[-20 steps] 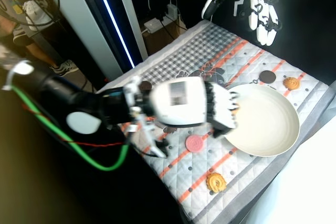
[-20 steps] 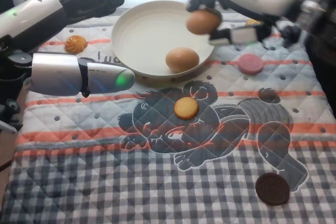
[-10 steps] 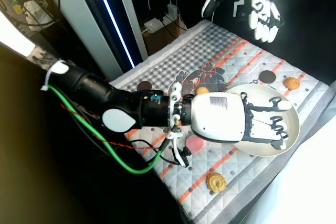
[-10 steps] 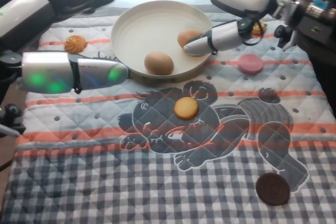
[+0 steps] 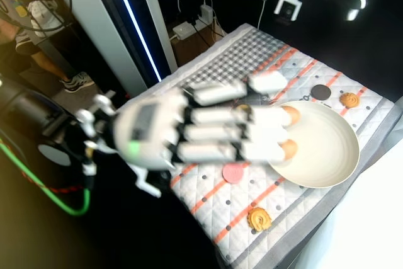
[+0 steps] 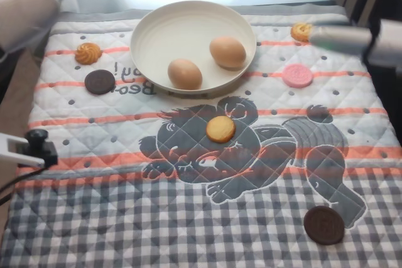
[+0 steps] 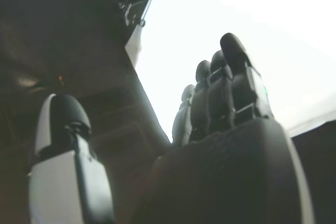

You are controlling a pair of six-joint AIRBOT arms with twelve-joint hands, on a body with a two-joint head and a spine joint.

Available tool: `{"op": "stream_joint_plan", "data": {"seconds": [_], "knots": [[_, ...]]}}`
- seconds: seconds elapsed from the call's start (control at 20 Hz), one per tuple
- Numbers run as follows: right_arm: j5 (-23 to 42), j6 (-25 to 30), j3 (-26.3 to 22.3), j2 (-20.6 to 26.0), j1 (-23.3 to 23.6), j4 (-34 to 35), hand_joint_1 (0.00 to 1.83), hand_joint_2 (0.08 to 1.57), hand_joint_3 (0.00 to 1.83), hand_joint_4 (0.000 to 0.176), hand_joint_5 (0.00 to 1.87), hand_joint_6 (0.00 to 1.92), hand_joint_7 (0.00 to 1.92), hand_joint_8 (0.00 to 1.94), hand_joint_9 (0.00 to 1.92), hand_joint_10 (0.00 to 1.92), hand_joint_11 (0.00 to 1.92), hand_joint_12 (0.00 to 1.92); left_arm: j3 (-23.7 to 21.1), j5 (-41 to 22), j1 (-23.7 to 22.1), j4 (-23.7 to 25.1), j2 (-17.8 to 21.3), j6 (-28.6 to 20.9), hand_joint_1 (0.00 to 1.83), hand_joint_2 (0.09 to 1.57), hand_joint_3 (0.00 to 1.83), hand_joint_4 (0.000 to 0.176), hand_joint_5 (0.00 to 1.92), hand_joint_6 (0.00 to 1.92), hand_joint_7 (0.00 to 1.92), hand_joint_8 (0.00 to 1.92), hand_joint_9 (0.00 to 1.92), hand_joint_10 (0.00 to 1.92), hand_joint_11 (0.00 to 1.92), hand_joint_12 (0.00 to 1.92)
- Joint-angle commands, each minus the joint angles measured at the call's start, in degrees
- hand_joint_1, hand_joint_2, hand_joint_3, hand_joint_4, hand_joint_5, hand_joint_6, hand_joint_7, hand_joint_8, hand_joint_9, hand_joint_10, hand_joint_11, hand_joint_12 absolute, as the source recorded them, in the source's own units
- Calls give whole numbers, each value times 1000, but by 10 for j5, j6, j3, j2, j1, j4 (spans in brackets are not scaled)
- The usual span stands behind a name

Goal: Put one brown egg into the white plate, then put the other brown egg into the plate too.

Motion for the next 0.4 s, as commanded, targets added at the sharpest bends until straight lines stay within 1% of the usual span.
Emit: {"op": "stream_joint_plan", "data": {"seconds": [0.0, 0.05, 0.1, 0.15, 0.2, 0.25, 0.3, 0.35], "knots": [[111, 2, -4, 7, -1, 37, 378, 976, 0, 164, 0, 0, 145, 1, 76, 0, 6, 3, 3, -119, -3, -21, 2, -11, 570, 884, 0, 143, 0, 0, 110, 0, 123, 3, 0, 588], [139, 2, -15, 15, -12, 41, 361, 973, 0, 161, 0, 0, 163, 8, 101, 12, 52, 23, 0, -150, 0, -28, 3, -11, 541, 885, 0, 129, 0, 0, 122, 2, 144, 8, 0, 674], [155, 2, -23, 19, -17, 44, 361, 973, 0, 161, 0, 0, 163, 8, 101, 12, 52, 23, -1, -170, 0, -31, 4, -12, 541, 885, 0, 129, 0, 0, 122, 2, 144, 8, 0, 674], [172, 2, -30, 25, -22, 47, 457, 989, 4, 135, 0, 0, 169, 7, 127, 17, 49, 25, -1, -196, 0, -35, 5, -14, 420, 1024, 29, 20, 0, 0, 150, 4, 167, 7, 0, 682], [185, 2, -35, 30, -27, 51, 457, 989, 4, 135, 0, 0, 169, 7, 127, 17, 49, 25, 1, -209, 0, -39, 6, -17, 420, 1024, 29, 20, 0, 0, 150, 4, 167, 7, 0, 682], [190, 2, -42, 36, -30, 56, 430, 1021, 13, 94, 0, 0, 175, 7, 132, 15, 42, 24, 3, -223, 0, -46, 6, -31, 125, 1214, 55, 0, 7, 1, 156, 4, 193, 10, 0, 785], [190, 2, -45, 41, -30, 56, 430, 1021, 13, 94, 0, 0, 175, 7, 132, 15, 42, 24, 6, -224, 0, -49, 5, -47, 125, 1214, 55, 0, 7, 1, 156, 4, 193, 10, 0, 785], [190, 2, -46, 43, -30, 57, 415, 1040, 2, 81, 0, 0, 197, 3, 196, 13, 114, 75, 9, -224, -1, -49, 4, -59, 219, 1185, 11, 19, 6, 1, 175, 2, 182, 3, 0, 616]]}}
